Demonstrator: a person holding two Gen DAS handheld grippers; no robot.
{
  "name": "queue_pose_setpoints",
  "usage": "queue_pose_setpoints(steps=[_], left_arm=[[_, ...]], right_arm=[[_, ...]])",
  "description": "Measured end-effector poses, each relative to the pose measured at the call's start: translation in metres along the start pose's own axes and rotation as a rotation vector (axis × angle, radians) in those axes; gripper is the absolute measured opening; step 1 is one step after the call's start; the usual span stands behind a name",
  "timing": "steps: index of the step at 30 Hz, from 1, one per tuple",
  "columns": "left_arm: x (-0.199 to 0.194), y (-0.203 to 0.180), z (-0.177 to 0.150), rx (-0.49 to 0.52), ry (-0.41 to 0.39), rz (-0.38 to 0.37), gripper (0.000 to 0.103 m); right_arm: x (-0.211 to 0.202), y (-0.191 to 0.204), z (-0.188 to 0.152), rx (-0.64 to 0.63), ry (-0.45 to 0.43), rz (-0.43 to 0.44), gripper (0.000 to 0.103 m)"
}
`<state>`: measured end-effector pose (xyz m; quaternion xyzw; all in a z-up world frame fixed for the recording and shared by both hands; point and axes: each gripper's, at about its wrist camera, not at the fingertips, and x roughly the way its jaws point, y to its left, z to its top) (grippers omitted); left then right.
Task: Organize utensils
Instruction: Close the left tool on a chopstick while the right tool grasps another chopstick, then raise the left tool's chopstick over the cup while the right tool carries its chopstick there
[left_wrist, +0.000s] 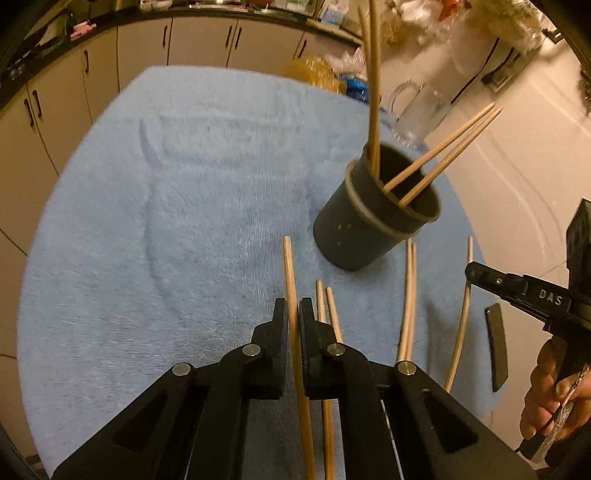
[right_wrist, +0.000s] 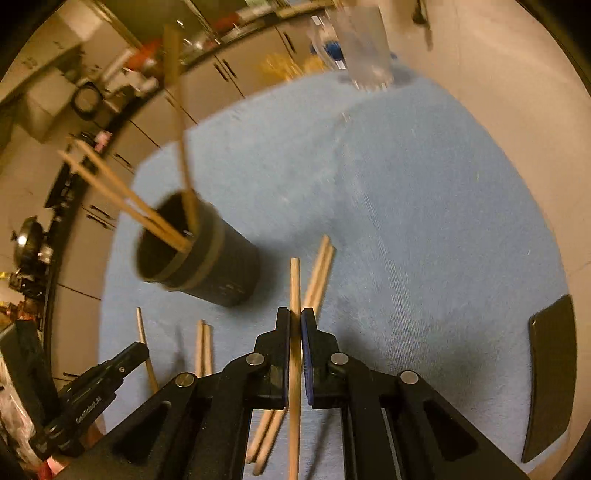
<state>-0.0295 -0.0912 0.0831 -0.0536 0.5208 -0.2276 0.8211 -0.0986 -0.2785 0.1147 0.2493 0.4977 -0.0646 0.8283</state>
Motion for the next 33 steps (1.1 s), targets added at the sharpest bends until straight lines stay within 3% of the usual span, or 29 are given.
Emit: queue_pose_setpoints(steps=[3,12,19,33], left_arm=[[-0.01,0.003,0.009,0.011,-0.031,-0.001,0.006],[-0.045,-0.003,0.011,0.048,-0.104,-0.013,0.005],[-0.07,-0.009,0.011,0.069,-0.135,-0.016,0.005],[-0.082,-0.011,0.009,0.074,-0.163,-0.001,0.005]], right_arm=[[-0.024,0.013,-0.006,-0.047,-0.077,0.011,0.006],[-0.058,0.037,-0.011,-0.096,-0.176,0.021,0.006],[-0.073,0.044,-0.014,-0.114,-0.216,0.036,0.006],[-0.092,0.05,-0.016,-0.123,-0.257,0.059,0.006]])
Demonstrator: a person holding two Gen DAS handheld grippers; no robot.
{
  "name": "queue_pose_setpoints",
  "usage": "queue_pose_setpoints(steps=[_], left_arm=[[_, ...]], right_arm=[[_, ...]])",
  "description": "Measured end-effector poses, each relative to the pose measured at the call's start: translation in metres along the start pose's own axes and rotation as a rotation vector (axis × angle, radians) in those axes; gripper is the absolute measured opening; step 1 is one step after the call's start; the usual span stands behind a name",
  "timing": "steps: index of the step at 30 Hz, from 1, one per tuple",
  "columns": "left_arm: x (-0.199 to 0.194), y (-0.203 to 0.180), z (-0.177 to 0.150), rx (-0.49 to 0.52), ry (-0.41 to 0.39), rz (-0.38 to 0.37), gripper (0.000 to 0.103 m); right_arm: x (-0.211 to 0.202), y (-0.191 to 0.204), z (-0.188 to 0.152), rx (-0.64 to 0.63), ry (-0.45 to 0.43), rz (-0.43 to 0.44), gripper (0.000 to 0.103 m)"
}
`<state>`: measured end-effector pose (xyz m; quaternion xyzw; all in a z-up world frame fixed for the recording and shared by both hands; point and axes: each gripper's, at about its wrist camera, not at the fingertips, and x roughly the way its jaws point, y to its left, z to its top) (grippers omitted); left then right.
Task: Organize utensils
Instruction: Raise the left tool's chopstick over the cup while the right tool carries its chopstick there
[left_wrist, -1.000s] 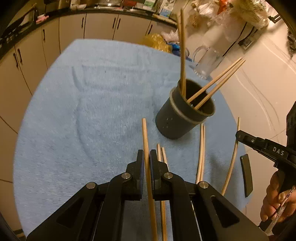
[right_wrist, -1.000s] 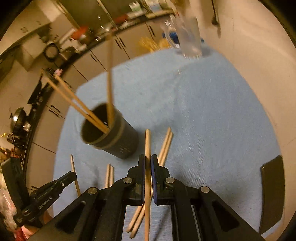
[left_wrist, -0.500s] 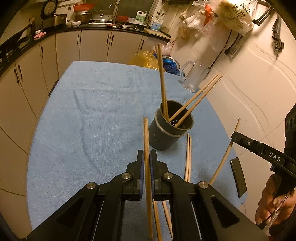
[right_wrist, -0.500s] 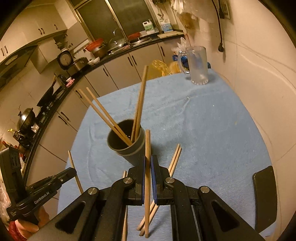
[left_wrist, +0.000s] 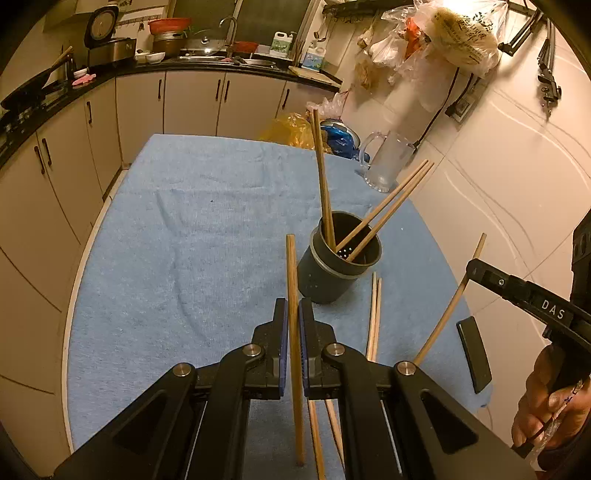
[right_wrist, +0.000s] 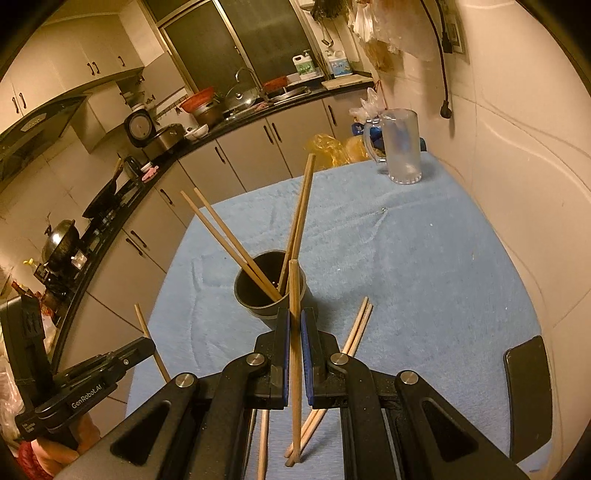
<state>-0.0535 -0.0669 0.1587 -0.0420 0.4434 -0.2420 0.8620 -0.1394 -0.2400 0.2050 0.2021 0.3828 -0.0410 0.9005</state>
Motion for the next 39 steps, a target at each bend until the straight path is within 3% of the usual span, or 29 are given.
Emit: queue_pose_setpoints(steps=[39], left_arm=[[-0.023,-0.007,0.018,0.026,-0.067,0.008,0.005]], right_arm=[[-0.045,-0.005,0.025,0.036,-0.092,0.052,0.006]])
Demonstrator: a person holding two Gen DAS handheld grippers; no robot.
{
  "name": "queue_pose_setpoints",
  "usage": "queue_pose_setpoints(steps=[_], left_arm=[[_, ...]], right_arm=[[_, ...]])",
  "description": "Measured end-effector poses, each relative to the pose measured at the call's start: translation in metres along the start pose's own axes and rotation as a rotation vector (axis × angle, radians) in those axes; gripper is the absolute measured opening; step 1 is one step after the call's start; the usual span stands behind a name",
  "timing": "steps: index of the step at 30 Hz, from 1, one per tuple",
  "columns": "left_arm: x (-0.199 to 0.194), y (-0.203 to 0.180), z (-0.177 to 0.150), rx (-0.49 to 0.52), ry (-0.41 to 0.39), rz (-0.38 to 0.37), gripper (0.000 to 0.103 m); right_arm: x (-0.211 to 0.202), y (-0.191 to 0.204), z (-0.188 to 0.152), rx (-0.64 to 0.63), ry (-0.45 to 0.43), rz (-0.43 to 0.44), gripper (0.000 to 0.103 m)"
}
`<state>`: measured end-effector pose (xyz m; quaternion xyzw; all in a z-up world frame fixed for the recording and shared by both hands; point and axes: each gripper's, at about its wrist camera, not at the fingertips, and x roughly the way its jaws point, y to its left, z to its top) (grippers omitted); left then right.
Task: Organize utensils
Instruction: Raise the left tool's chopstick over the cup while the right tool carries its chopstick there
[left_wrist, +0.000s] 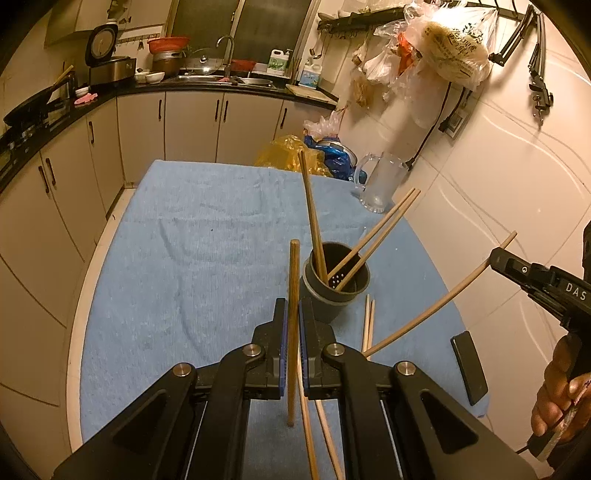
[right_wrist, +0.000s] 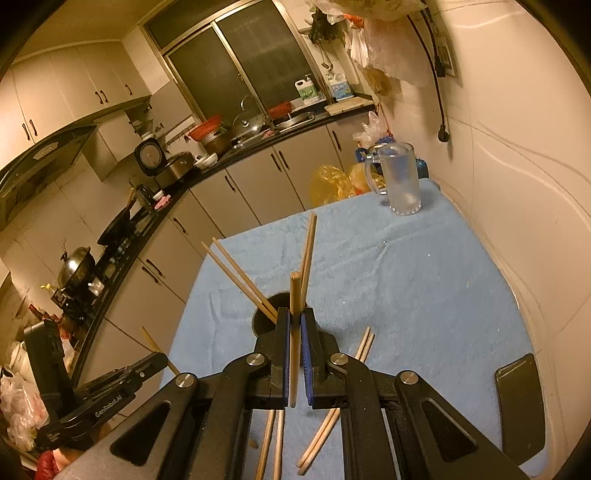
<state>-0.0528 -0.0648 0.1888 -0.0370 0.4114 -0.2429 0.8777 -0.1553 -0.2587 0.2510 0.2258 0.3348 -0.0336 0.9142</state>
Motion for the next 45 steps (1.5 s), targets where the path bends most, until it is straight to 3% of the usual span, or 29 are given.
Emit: queue_pose_setpoints(steps=[23,45], left_arm=[[-0.022,-0.015,0.036,0.057,-0.08,0.007,0.005],[-0.034,-0.032,0.082,0.097,-0.151,-0.018,0.005]], right_arm=[[-0.033,0.006,0.041,0.029,-0.086,0.055,0.006],[-0.028,0.01,0.066,0.026,-0.103,0.059,0.006]])
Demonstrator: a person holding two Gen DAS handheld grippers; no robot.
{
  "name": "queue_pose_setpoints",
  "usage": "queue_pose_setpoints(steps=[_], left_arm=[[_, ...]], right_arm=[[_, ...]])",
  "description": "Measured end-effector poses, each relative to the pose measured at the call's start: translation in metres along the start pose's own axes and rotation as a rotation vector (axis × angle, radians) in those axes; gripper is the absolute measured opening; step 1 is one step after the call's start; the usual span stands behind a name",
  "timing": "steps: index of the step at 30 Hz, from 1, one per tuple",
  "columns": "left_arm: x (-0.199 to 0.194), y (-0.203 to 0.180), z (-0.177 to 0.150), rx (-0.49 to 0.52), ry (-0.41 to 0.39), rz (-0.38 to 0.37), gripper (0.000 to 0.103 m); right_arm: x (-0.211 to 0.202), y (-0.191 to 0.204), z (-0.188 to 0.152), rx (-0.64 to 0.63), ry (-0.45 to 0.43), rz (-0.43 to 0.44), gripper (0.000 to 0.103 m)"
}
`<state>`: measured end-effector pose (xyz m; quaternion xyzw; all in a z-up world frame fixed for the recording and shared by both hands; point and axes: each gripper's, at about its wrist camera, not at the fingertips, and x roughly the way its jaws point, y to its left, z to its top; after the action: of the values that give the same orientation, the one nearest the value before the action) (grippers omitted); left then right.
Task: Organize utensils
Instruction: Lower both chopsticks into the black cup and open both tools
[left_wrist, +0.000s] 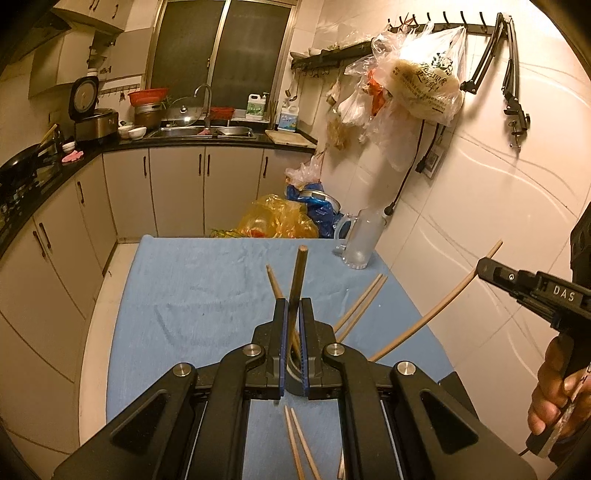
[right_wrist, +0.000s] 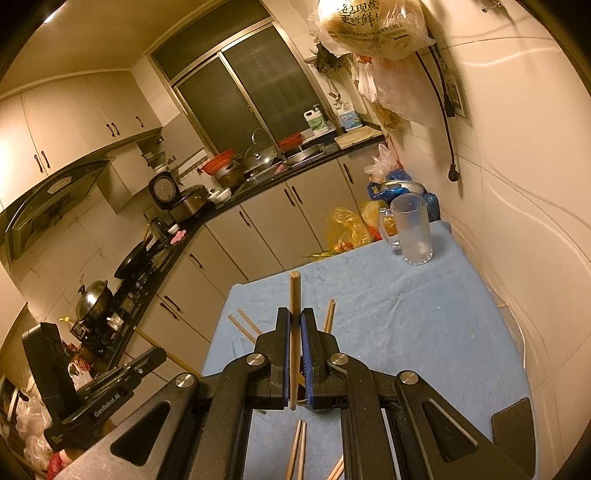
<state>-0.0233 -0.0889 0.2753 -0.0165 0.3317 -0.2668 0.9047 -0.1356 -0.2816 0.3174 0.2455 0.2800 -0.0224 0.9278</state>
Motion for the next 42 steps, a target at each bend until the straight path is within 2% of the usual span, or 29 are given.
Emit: queue_pose_setpoints(steps=[14,20,26,38,42], left_arm=[[0.013,-0.015,0.029,-0.001,-0.024,-0.043,0.005],[0.029,-0.019,0.03,-0.011,-0.003,-0.062,0.005],[0.047,-0.015,0.023,-0.036,0.037,-0.07,0.005],[0.081,0.011,0.008,-0.098,0.105,-0.039,0.005],[0.084,0.016,0.003,-0.116,0.109,-0.031,0.005]], right_arm=[[0.016,-0.009,0.015,0.008,0.0,-0.012,0.006],[0.032,-0.012,0.018,-0.002,0.015,-0.03,0.006],[0.057,-0.017,0.012,-0.014,0.064,-0.053,0.006],[0.121,-0.024,-0.009,-0.02,0.196,-0.083,0.007],[0.134,-0.025,-0.009,-0.023,0.207,-0.096,0.007]])
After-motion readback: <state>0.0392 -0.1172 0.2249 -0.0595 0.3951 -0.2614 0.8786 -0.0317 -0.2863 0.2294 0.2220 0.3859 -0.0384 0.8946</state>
